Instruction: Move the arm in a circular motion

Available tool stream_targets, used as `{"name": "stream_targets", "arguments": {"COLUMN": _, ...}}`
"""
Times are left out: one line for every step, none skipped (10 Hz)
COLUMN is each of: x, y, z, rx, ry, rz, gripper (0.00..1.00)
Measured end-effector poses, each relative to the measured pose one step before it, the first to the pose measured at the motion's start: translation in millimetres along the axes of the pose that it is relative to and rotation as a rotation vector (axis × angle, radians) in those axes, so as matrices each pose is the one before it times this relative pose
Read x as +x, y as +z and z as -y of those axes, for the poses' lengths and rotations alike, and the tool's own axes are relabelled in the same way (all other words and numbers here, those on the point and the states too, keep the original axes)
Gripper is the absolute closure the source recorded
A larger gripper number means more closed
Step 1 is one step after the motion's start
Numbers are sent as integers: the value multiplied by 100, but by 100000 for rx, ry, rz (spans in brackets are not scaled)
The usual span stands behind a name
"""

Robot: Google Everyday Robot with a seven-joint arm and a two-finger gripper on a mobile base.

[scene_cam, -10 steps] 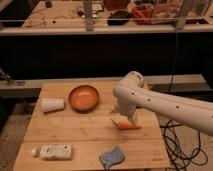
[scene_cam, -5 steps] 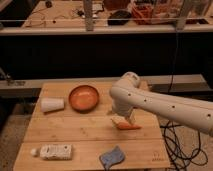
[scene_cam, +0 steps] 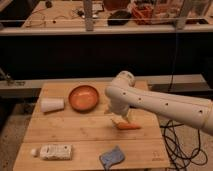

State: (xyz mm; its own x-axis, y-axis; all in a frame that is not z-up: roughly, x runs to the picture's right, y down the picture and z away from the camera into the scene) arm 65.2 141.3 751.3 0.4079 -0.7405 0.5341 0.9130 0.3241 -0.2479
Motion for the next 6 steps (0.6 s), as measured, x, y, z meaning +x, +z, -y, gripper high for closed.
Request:
{"name": "stream_targets", "arguments": {"x": 22, "y": 100, "z": 263, "rx": 102, "ry": -781, "rz": -118, "gripper": 20}}
{"name": "stream_targets", "arguments": {"x": 42, "y": 74, "z": 112, "rx": -103, "ry": -559, "rz": -129, "gripper": 20}}
{"name": "stream_targets", "arguments": {"x": 63, "y": 42, "z": 138, "rx": -56, "ry": -563, "rz": -136, "gripper": 20}}
{"name": "stream_targets", "arguments": {"x": 57, "y": 11, "z": 213, "rx": -23, "ry": -679, "rz": -115, "gripper": 20}}
{"name": "stream_targets", "arguments": {"x": 68, "y": -20, "z": 181, "rx": 23, "ry": -340, "rz": 6, "gripper": 20}}
{"name": "stream_targets", "arguments": {"x": 63, "y": -10, "z": 182, "rx": 26, "ry": -220, "rz": 83, "gripper": 20}}
